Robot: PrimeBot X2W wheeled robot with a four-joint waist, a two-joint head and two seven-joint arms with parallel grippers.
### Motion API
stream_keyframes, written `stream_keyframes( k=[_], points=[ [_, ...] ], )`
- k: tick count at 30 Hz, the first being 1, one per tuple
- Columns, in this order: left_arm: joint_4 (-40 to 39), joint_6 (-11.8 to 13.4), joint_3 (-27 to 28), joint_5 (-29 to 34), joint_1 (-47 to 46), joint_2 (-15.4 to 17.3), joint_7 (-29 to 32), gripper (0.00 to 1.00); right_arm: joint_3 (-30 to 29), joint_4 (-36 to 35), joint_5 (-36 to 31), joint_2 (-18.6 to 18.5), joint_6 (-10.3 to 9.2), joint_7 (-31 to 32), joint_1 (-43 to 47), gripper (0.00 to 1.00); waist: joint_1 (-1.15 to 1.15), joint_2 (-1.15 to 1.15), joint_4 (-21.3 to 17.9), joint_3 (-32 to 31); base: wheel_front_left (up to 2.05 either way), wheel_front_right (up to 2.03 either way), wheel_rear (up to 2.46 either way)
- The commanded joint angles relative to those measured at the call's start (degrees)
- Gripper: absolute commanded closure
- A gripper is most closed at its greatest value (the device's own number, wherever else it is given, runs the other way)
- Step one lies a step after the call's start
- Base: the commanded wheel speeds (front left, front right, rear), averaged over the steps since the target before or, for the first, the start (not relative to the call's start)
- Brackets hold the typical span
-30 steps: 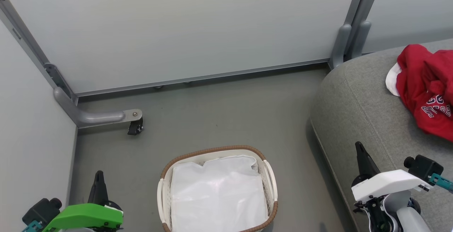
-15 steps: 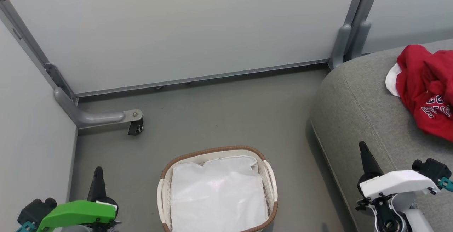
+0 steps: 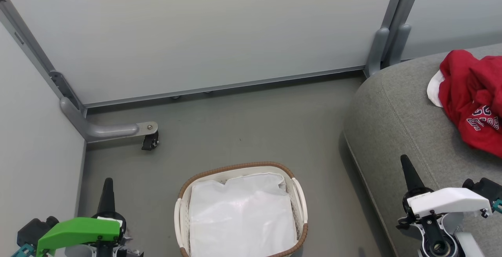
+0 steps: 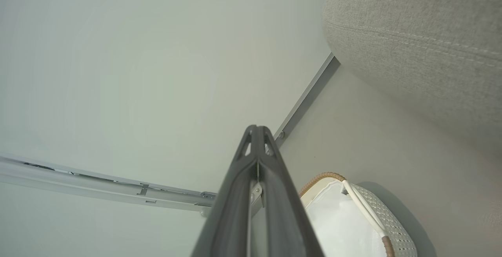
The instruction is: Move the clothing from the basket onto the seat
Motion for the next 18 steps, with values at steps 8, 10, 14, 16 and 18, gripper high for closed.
stream_keyframes(
  k=[8, 10, 14, 16, 18],
  points=[
    [-1.4, -0.3, 0.4, -5.1, -1.6, 0.5, 1.4, 1.0, -0.7, -1.5, 5.7, -0.4, -0.03, 1.4, 0.4, 1.0, 0.0, 0.0, 0.0, -0.1, 0.0, 0.0, 0.0],
    [-1.6, -0.3, 0.5, -6.0, -1.7, 0.5, 1.7, 1.0, -0.8, -1.7, 6.8, -0.4, -0.03, 1.7, 0.5, 1.0, 0.0, 0.0, 0.0, -0.1, 0.0, 0.0, 0.0],
    [-1.9, -0.3, 0.6, -7.9, -1.8, 0.5, 2.2, 1.0, -1.0, -2.0, 8.9, -0.4, -0.03, 2.3, 0.6, 1.0, 0.0, 0.0, 0.0, -0.1, 0.0, 0.0, 0.0],
    [-2.0, -0.3, 0.7, -8.8, -1.8, 0.5, 2.5, 1.0, -1.1, -2.2, 9.9, -0.4, -0.03, 2.4, 0.7, 1.0, 0.0, 0.0, 0.0, -0.1, 0.0, 0.0, 0.0],
    [-2.2, -0.4, 0.7, -9.8, -1.8, 0.5, 2.7, 1.0, -1.2, -2.3, 10.9, -0.4, -0.03, 2.8, 0.7, 1.0, 0.0, 0.0, 0.0, -0.1, 0.0, 0.0, 0.0]
  ],
)
